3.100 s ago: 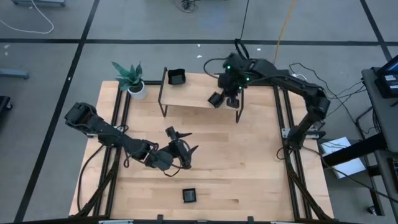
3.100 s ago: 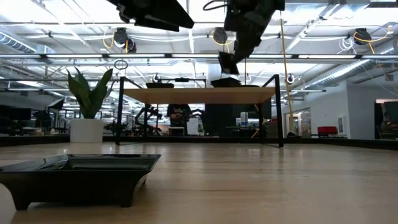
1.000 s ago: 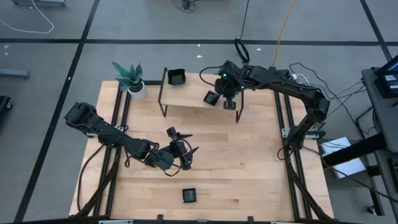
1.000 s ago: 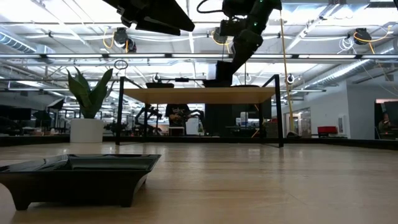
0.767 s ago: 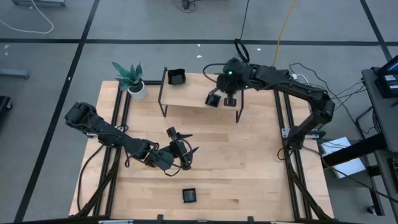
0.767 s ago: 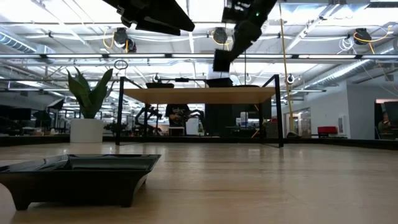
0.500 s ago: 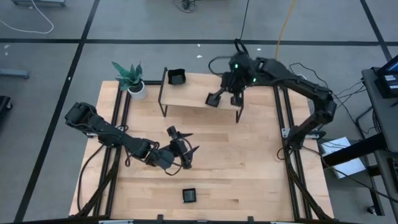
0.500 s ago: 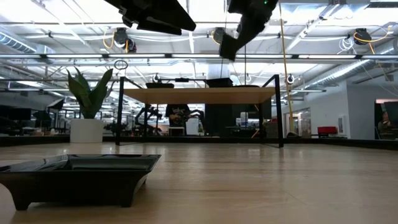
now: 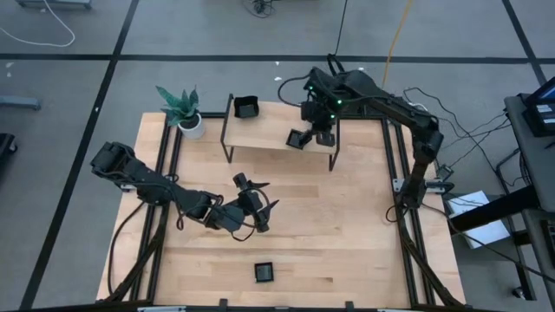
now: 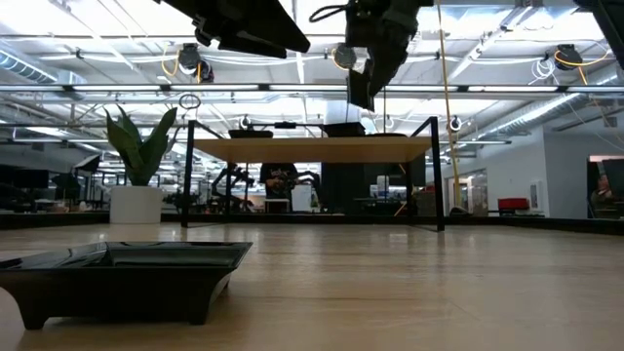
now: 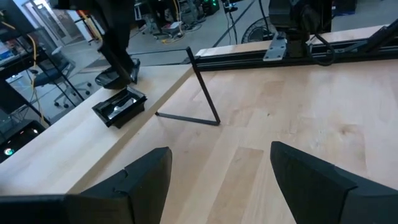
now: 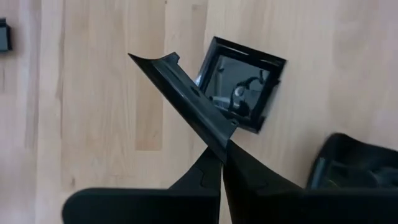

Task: Pick & Place Mini shaped plates
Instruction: Stack the black square plate on top of the other black square plates on the shelf

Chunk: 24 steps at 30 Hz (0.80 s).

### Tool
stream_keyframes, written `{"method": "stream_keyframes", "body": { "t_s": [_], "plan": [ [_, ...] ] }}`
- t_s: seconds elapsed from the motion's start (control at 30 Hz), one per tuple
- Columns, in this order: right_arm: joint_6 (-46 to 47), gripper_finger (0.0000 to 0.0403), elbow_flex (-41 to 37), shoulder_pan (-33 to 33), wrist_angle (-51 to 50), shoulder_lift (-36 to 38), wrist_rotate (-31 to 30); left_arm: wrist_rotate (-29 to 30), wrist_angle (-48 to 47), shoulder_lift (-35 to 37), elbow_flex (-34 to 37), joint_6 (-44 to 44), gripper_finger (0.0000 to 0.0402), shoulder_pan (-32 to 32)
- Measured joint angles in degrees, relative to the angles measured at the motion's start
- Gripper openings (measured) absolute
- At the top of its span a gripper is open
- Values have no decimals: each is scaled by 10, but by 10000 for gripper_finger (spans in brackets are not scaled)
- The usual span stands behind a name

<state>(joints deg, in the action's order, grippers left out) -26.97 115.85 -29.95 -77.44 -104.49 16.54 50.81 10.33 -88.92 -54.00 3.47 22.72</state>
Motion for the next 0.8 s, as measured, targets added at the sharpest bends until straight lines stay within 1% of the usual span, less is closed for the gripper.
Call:
{"method": "stream_keyframes", "body": {
  "t_s": [0.23,0.33,0.43,0.8],
  "plan": [
    [-3,0,0,-1,27,-26,-4,-1,-1,0,0,0,273,0],
    [-3,0,0,-1,37,-30,-30,-19,-2,0,0,0,273,0],
    [-6,0,0,-2,37,-37,-29,-28,-2,0,0,0,273,0],
    [-10,1,0,-2,31,-35,-32,-29,-2,0,0,0,273,0]
  ]
}}
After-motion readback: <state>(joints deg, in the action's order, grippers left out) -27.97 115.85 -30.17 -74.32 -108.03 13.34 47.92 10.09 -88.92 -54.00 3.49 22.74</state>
